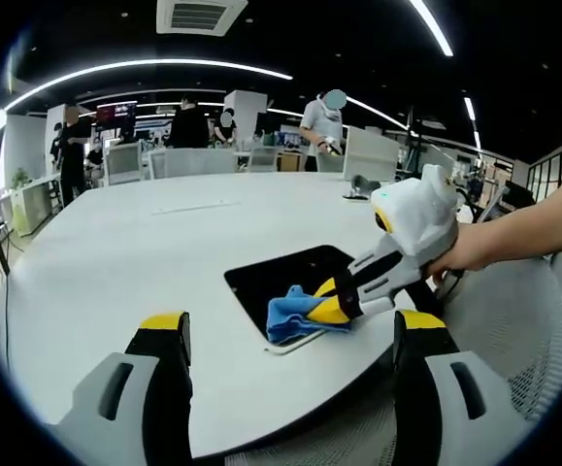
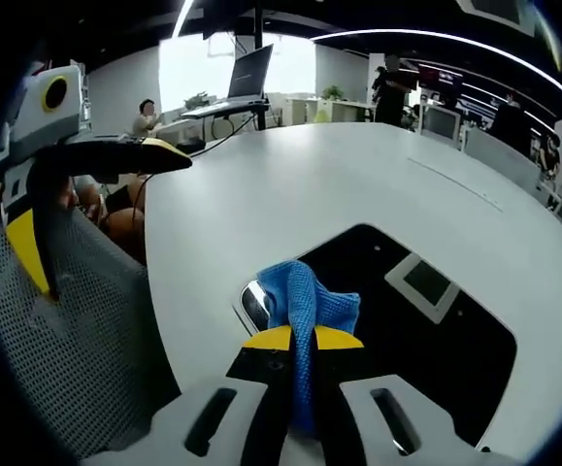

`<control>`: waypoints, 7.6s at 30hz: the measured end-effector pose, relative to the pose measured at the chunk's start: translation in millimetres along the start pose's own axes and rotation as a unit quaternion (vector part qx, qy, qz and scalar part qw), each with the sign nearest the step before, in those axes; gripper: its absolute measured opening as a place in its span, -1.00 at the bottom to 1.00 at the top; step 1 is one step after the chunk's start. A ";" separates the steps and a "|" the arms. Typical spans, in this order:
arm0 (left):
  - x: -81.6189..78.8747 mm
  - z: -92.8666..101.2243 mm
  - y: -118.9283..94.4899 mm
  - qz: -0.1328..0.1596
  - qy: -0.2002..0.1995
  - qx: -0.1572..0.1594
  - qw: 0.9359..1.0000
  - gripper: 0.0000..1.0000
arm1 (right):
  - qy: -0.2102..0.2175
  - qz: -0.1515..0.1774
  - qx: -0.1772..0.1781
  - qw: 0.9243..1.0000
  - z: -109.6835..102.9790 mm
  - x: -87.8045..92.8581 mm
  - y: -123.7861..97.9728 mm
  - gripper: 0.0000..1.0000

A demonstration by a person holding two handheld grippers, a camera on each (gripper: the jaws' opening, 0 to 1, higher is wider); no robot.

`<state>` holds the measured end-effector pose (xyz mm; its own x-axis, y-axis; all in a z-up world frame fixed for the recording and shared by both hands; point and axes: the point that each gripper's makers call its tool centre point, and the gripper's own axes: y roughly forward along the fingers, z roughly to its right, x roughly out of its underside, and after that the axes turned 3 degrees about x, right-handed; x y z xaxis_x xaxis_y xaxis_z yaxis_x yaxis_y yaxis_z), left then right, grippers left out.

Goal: Wipe the mirror surface with the cleaning cloth until all visible marks leave the cleaned area.

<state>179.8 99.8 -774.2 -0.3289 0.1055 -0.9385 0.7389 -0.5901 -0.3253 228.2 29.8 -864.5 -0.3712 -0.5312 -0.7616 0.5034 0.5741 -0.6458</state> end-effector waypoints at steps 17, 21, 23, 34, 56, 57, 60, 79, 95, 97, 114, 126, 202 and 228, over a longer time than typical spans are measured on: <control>-1.6 0.6 -1.0 0.005 0.004 0.000 1.000 0.70 | 0.007 -0.007 0.004 1.000 13.8 13.8 -14.2 -0.99; -2.4 0.4 -1.1 0.008 0.004 0.001 1.000 0.70 | -0.003 -0.007 0.013 1.000 15.4 16.5 -17.5 -0.99; -2.6 0.4 -1.2 0.009 0.003 0.000 1.000 0.70 | -0.003 -0.008 0.015 1.000 16.4 17.3 -18.3 -0.99; -3.8 0.8 -2.6 0.014 0.004 0.000 1.000 0.71 | 0.006 -0.017 0.023 1.000 26.6 27.0 -27.7 -0.99; -4.7 -0.1 -3.0 0.019 0.002 -0.001 1.000 0.74 | -0.044 -0.035 0.039 0.998 29.3 28.0 -31.3 -0.99; -4.7 -0.1 -3.0 0.019 0.002 -0.001 1.000 0.74 | -0.055 -0.036 0.045 0.997 31.9 27.3 -30.7 -0.99; -4.8 -0.3 -2.7 0.019 0.001 -0.002 1.000 0.74 | -0.064 -0.042 0.049 0.996 35.6 25.0 -28.1 -0.99; -4.2 -0.2 -0.5 0.015 -0.001 0.000 1.000 0.76 | -0.027 -0.030 0.073 0.997 72.7 10.2 -8.0 -0.99; -5.7 -0.4 0.7 0.019 -0.002 0.002 1.000 0.74 | -0.014 -0.038 0.084 0.996 101.1 -0.4 8.1 -0.99; -6.6 0.2 0.8 0.022 -0.002 0.004 1.000 0.74 | -0.017 -0.040 0.086 0.995 103.6 -1.4 9.9 -0.99; -6.5 0.9 1.8 0.021 -0.003 0.008 1.000 0.73 | -0.043 -0.066 0.087 0.993 123.3 -12.5 23.9 -0.99; -5.2 0.3 1.2 0.017 -0.001 0.005 1.000 0.73 | -0.038 -0.061 0.104 0.992 136.2 -17.4 31.5 -0.99; -5.2 0.1 -1.0 0.019 0.001 0.003 1.000 0.75 | 0.053 -0.059 0.089 0.993 132.4 17.7 -7.8 -1.00; -5.6 0.8 -0.4 0.020 0.001 0.004 1.000 0.74 | 0.045 -0.047 0.076 0.995 96.1 32.5 -28.3 -1.00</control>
<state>180.9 98.8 -768.7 -0.2979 0.0835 -0.9509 0.7461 -0.6010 -0.2865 276.9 -63.6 -865.8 -0.4878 -0.5161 -0.7041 0.5728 0.4195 -0.7043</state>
